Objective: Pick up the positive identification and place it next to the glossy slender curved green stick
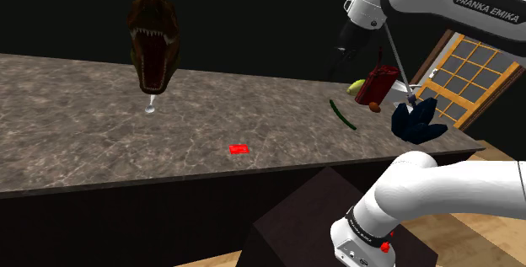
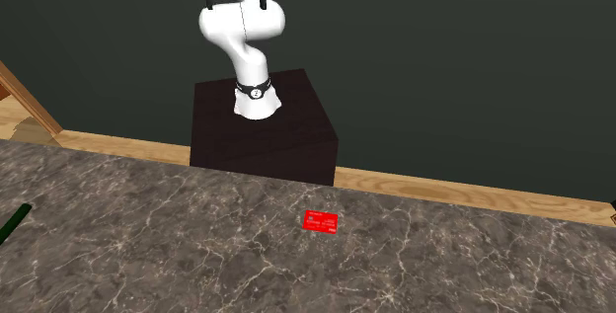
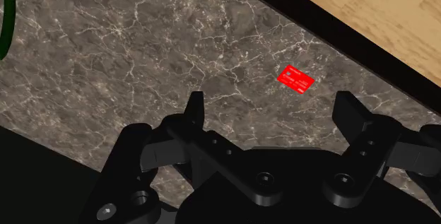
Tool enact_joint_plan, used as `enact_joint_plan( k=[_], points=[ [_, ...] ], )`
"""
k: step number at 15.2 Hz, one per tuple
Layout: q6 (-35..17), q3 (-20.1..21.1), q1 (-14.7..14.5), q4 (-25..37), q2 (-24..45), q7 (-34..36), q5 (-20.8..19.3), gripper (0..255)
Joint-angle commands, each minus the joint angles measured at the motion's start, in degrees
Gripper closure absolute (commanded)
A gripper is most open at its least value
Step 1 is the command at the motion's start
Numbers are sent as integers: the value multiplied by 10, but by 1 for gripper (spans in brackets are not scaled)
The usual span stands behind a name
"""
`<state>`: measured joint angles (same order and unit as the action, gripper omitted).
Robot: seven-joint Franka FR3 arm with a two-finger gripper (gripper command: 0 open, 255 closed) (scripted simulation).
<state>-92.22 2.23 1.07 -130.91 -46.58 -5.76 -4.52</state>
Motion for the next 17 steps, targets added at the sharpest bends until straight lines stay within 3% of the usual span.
enact_joint_plan(
  k=[1,9,17],
  points=[
    [0,0,0,0,0,0,0,0],
    [-204,-79,-42,-149,10,-126,12,0],
    [-417,-173,-109,-230,109,-283,50,0]
  ],
)
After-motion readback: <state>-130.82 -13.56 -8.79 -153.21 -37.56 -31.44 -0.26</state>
